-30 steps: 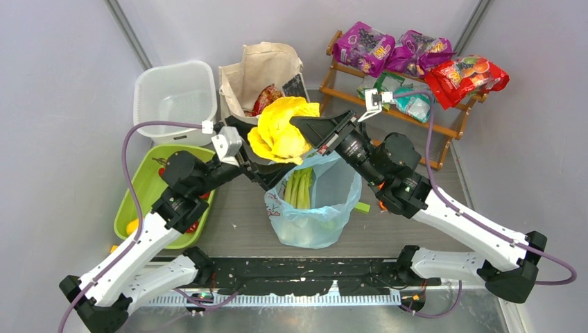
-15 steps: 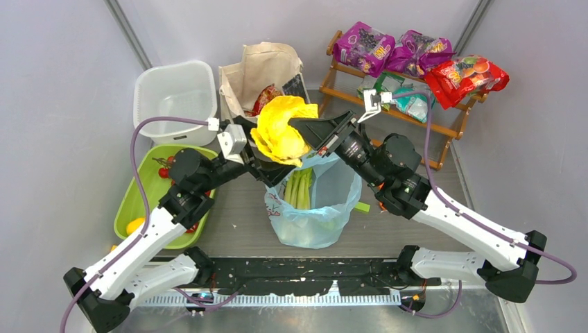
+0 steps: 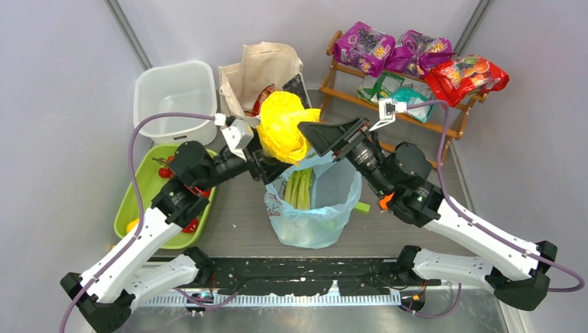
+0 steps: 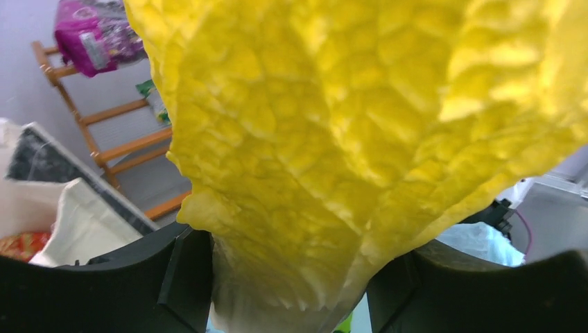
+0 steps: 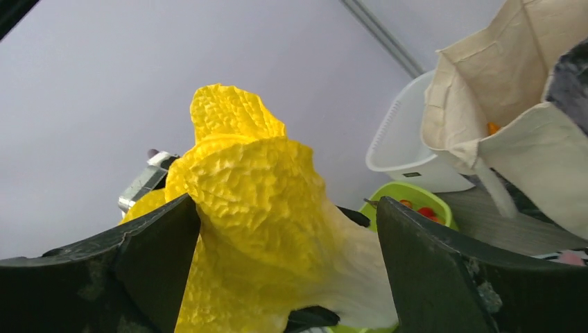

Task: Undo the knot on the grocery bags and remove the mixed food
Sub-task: Pick up the fake vegetable from the takeout bag, then place the fake vegetable in the bin.

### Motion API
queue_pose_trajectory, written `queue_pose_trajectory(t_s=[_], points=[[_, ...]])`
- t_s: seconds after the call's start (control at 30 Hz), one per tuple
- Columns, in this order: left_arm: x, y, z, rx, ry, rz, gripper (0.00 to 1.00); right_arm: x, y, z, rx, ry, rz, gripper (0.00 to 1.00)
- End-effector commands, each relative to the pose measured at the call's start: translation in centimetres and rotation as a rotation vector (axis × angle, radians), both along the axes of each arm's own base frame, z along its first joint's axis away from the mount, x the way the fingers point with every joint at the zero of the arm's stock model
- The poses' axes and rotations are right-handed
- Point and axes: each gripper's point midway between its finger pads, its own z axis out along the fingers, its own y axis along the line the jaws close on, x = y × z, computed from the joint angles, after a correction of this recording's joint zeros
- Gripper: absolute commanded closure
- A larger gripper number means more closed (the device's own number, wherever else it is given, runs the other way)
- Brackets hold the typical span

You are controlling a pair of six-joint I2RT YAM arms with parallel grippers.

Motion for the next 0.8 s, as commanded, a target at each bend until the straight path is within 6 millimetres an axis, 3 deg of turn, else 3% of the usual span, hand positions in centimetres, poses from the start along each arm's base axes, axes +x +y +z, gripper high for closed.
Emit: queue_pose_trajectory(t_s=[0.0, 0.1, 0.3, 0.53, 0.77], points=[[1.4, 3.1, 1.8, 0.022, 0.0, 0.131, 0.83, 1.2, -4.1, 1.1, -0.118, -0.07, -0.193, 0.04], [4.2, 6.1, 0.4, 0.06, 0.093, 0.258, 0.85, 1.4, -6.9, 1.6, -0.151, -0.095, -0.296, 0.04], [10.6, 14.6, -1.2, 0.116, 0.236, 0.617, 0.87, 0.9, -12.5, 1.3, -0.178, -0.126, -0.474, 0.05], [17.9, 24.5, -3.8, 0.124, 0.381, 1.058, 0.85, 0.4, -14.0, 0.6, -0.209, -0.135, -0.508, 0.05], [24.1, 31.5, -7.3, 0.076, 0.467, 1.237, 0.9, 0.3, -14.6, -0.3, -0.257, -0.127, -0.523, 0.04]])
